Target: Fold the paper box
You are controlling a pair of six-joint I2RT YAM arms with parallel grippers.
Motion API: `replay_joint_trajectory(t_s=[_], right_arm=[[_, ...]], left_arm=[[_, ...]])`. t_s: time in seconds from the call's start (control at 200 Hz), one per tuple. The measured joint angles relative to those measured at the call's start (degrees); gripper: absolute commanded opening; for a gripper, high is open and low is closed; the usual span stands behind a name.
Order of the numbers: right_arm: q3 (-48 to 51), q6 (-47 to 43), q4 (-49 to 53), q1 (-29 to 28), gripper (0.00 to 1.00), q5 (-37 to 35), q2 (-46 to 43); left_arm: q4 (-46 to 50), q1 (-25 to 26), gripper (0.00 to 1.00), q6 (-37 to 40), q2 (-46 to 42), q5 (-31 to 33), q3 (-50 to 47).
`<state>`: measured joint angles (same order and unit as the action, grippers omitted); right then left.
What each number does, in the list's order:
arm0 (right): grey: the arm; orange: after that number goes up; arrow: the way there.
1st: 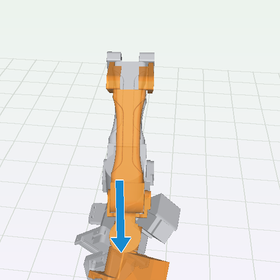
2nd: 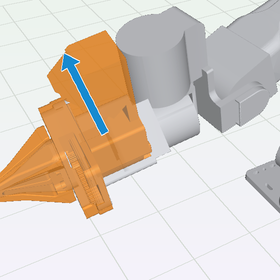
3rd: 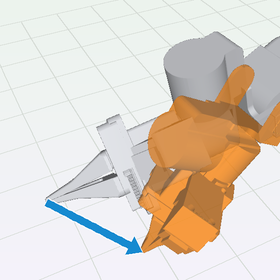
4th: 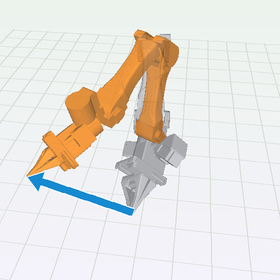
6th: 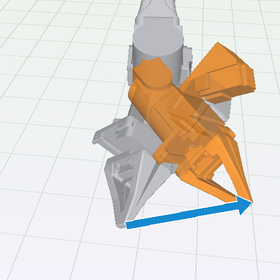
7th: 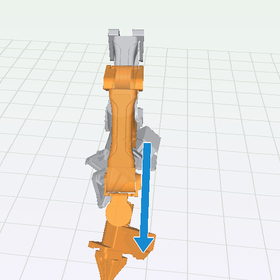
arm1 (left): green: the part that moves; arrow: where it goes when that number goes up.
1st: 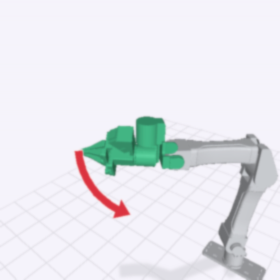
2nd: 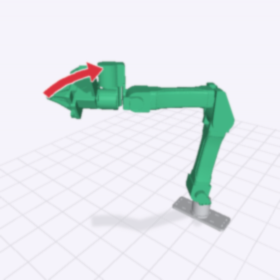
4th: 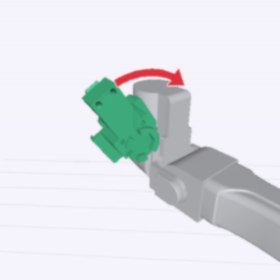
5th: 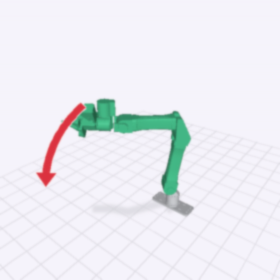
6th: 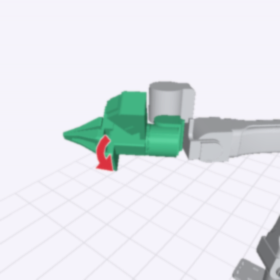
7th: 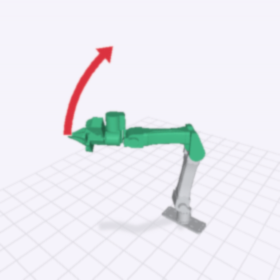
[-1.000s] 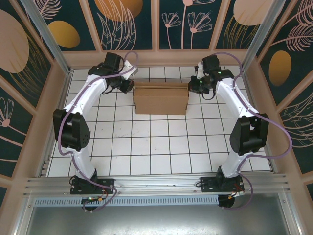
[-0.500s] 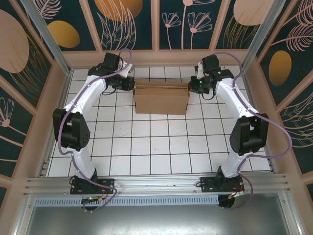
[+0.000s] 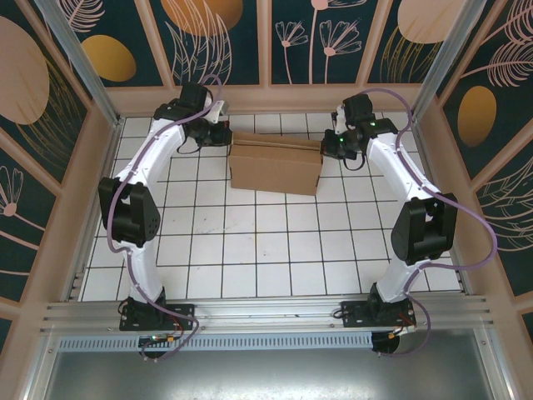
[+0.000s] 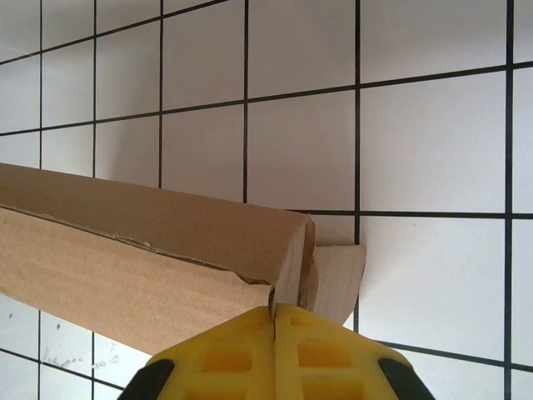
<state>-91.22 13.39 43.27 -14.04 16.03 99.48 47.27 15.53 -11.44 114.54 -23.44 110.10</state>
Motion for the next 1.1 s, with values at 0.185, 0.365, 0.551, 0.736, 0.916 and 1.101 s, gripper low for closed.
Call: replay_joint_trajectory(t_s=[0.185, 0.365, 0.551, 0.736, 0.916, 1.101], right_arm=[[0.46, 0.00, -0.68, 0.02, 0.00, -0.46, -0.09], [1.18, 0.00, -0.90, 0.02, 0.00, -1.22, -0.61], [1.29, 0.00, -0.90, 0.00, 0.00, -1.20, -0.68], [1.29, -0.02, -0.90, -0.17, 0.00, -1.29, -0.68], [1.29, -0.57, -0.92, -0.44, 0.00, -2.25, -0.68], [1.40, -1.11, -0.90, -0.59, 0.00, -3.37, -0.76]], left_arm=[[3.15, -0.26, 0.00, -1.81, 1.18, -2.14, 3.02], [5.11, -0.92, 0.00, -2.86, 2.99, -4.94, 7.50], [6.19, -1.86, 0.00, -3.85, 3.72, -7.67, 8.68], [6.60, -2.34, 0.00, -4.61, 4.13, -9.29, 8.72], [6.71, -2.78, 0.00, -5.88, 4.37, -11.08, 8.28], [4.98, -3.19, 0.00, -8.61, 4.35, -13.42, 5.05]])
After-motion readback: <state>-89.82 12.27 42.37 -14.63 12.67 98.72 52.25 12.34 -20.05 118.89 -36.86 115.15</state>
